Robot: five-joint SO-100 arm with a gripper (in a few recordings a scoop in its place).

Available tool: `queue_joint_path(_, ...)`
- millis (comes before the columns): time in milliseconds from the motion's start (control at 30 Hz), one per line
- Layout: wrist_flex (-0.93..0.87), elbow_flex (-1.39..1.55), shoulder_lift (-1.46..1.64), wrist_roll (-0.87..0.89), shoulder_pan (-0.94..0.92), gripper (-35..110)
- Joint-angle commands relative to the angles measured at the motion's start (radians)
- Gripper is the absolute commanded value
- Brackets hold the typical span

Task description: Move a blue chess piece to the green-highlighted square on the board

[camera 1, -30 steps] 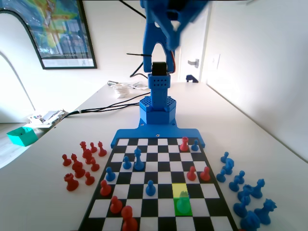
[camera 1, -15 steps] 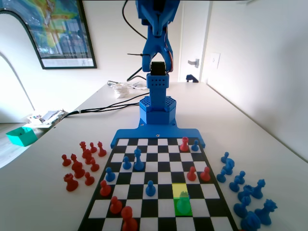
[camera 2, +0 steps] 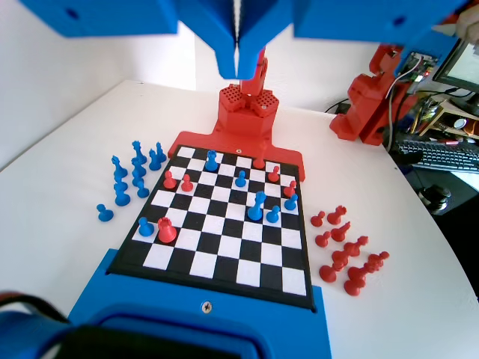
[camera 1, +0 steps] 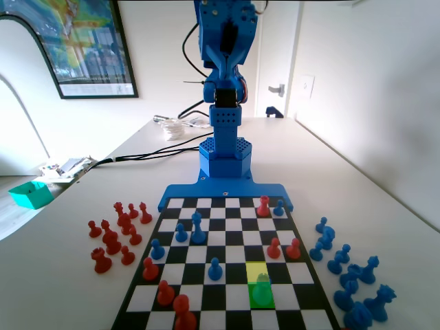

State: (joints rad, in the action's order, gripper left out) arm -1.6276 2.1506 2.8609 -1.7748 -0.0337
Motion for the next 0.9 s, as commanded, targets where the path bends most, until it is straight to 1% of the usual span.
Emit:
queue_joint_path(0,0.023,0.020,0.052,-0.011,-0.006,1)
queue_joint_path(767,0.055,0.029,0.193,0.003,0.015,1)
queue_joint_path(867,0.055,0.029,0.193,0.003,0.015,3)
